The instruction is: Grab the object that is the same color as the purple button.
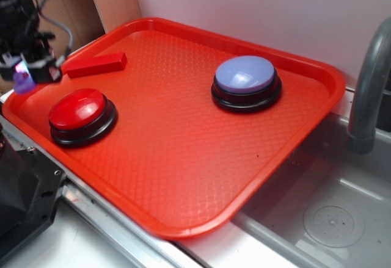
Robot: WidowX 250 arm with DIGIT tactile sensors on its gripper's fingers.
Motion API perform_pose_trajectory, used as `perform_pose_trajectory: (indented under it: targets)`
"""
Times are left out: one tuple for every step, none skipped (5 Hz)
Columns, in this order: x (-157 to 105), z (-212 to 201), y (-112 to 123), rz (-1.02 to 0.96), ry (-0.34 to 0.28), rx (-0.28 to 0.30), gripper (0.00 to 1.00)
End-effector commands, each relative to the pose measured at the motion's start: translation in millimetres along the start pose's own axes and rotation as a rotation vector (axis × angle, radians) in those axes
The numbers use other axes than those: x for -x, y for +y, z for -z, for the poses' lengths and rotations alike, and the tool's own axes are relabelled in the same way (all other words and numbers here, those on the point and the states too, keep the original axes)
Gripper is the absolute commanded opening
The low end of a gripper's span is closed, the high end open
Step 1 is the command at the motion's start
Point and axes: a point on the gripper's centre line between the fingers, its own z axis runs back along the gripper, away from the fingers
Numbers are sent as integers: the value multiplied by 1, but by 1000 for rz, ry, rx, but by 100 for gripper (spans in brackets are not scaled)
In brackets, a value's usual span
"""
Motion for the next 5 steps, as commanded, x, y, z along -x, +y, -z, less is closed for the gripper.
perform_pose_trajectory:
  targets:
    - [-28, -79, -44, 136, -185, 7, 0]
    - [-40, -100, -72, 228, -211, 18, 0]
    - [-46, -120, -106, 337, -200, 60, 0]
    - [-44, -120, -121, 387, -182, 73, 0]
    - [-38, -119, -123, 407, -180, 63, 0]
